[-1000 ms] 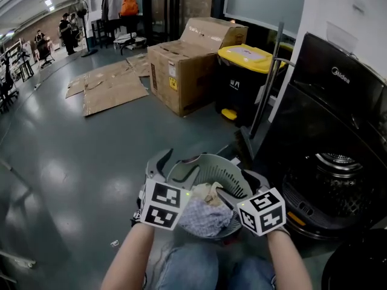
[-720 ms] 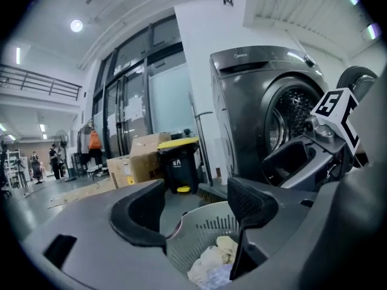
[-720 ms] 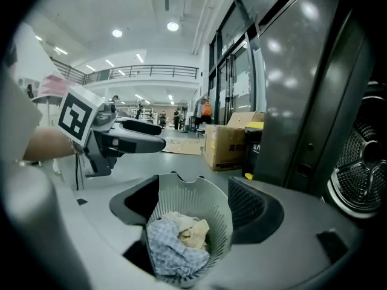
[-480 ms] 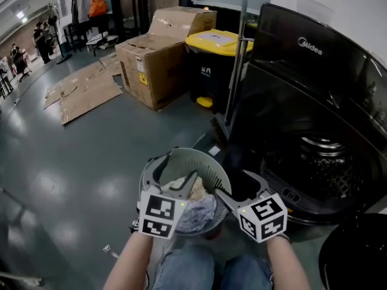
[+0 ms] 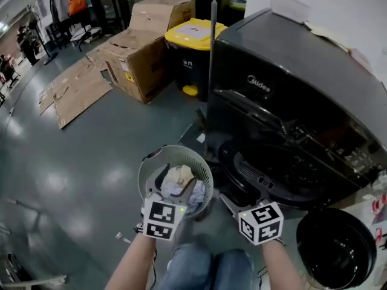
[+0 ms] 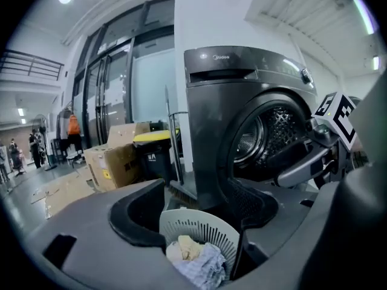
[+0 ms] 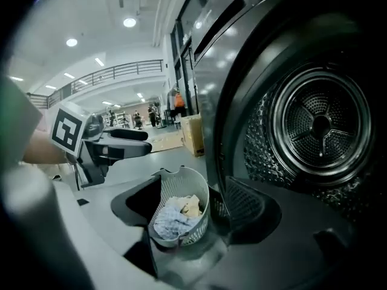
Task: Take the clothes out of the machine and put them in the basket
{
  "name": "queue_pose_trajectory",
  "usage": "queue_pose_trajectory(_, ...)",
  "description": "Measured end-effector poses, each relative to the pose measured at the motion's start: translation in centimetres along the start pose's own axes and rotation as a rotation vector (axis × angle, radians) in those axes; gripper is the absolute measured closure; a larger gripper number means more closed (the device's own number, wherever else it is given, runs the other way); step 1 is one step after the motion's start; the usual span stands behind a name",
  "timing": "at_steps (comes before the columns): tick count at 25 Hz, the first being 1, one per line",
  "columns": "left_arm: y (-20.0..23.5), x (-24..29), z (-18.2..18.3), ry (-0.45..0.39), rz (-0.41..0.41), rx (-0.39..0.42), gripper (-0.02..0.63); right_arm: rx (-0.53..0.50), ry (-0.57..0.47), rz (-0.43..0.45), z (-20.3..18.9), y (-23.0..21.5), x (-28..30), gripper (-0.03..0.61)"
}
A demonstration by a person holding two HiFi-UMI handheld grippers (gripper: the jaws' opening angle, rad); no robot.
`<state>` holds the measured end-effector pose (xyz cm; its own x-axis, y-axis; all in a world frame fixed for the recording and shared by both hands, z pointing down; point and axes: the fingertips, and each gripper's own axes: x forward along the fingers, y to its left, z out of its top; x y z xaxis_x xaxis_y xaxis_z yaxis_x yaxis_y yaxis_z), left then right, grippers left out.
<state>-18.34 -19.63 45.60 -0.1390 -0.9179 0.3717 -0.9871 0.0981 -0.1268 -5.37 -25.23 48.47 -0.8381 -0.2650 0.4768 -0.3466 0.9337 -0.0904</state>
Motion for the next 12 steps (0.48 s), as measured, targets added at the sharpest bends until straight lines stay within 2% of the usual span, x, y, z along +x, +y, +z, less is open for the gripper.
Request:
queue_pose_trajectory(3,-0.5,-1.7,1.9,0.059,-0.028,-0.017,0.308,0.058,0.050,-0.036,1.0,-0.1,-3.2,0.256)
queue_pose_trajectory(7,-1.1,-5.4,6.1,0.097,-0.052,-0.017,0.308,0.133,0.091,-0.077,3.7,0.7,-8.7,0.276)
queue_pose_trajectory(12,-1.9,-9.4,11.7,0.110,-0.086,0.000,0.308,0.148,0.094,-0.121,8.5,1.7,-14.6,0.282)
